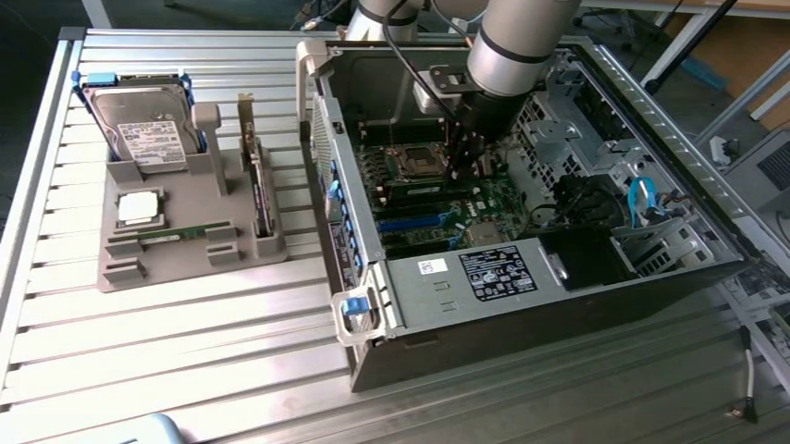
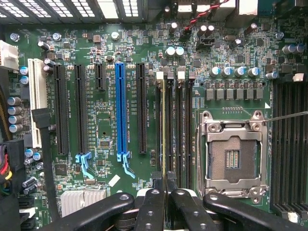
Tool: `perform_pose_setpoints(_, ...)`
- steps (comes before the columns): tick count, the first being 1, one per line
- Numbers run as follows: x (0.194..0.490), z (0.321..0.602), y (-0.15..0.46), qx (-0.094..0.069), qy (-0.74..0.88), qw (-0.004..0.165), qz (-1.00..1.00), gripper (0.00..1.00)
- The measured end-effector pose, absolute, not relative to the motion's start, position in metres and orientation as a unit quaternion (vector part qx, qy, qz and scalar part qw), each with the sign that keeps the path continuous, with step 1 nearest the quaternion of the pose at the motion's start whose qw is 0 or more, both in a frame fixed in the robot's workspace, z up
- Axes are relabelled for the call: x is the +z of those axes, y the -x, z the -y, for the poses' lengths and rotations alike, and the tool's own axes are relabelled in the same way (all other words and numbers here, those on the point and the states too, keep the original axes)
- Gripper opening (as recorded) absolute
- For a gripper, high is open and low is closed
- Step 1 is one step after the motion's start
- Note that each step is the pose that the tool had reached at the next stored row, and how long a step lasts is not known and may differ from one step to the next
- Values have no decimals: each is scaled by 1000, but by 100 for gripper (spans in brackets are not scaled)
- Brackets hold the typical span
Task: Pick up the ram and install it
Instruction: 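Insert the ram into the slot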
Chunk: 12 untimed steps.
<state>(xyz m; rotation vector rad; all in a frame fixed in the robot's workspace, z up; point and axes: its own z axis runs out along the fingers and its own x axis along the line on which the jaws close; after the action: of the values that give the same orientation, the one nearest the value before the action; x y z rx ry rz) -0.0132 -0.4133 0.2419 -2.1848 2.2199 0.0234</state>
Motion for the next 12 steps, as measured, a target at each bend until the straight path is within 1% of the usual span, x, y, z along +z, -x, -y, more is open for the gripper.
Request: perform_pose_setpoints(12,242,413,13,8,705,13,-709,12)
